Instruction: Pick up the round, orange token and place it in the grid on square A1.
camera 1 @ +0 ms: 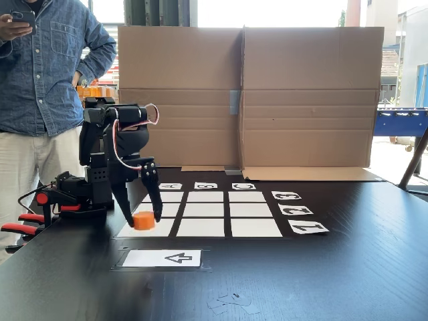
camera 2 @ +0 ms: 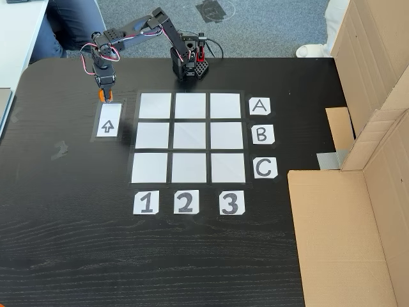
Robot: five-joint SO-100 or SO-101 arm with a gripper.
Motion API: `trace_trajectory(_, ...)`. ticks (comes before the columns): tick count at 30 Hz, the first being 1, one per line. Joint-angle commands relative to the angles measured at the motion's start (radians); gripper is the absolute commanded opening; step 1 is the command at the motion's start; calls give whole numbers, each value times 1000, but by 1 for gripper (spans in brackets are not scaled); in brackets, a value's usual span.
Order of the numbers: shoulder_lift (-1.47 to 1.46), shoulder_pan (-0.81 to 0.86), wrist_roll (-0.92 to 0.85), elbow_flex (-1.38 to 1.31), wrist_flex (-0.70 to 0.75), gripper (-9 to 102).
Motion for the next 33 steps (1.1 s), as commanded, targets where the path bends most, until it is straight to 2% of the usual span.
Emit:
trace_trajectory(1, 129, -11, 8, 58, 6, 5)
trace_trajectory(16, 623, -106, 3, 588, -5, 6)
trace_trajectory(33, 923, -238, 12, 1017, -51, 6)
